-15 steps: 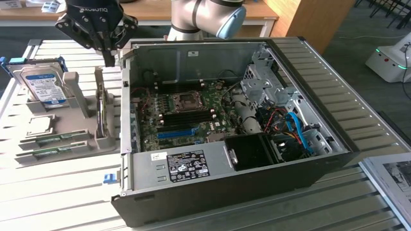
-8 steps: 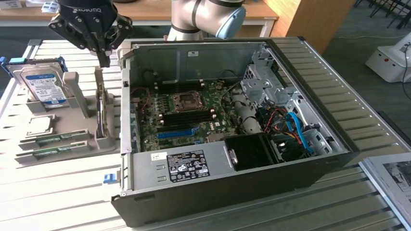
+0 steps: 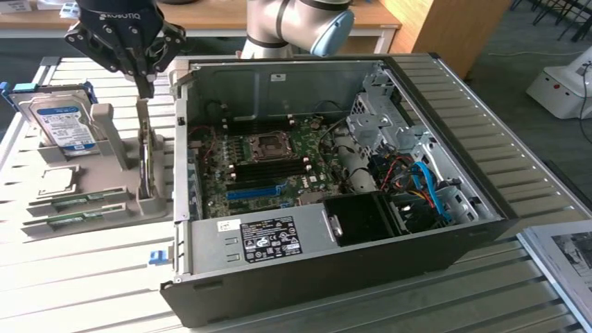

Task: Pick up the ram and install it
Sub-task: 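Reach for the ram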

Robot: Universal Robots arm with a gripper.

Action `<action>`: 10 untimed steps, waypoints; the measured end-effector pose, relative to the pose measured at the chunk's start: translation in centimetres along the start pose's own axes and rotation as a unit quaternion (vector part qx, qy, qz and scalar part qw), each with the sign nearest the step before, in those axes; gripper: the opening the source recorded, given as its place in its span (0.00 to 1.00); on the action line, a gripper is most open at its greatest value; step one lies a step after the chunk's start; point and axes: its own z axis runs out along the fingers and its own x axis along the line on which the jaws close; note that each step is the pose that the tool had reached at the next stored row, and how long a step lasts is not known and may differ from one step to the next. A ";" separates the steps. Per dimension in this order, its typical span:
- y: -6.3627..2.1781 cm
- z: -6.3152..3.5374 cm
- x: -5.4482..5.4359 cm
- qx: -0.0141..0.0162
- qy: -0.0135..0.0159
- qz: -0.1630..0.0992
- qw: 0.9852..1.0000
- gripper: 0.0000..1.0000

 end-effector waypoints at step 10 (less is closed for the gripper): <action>-0.08 0.21 0.9 0.000 0.000 0.000 1.000 0.10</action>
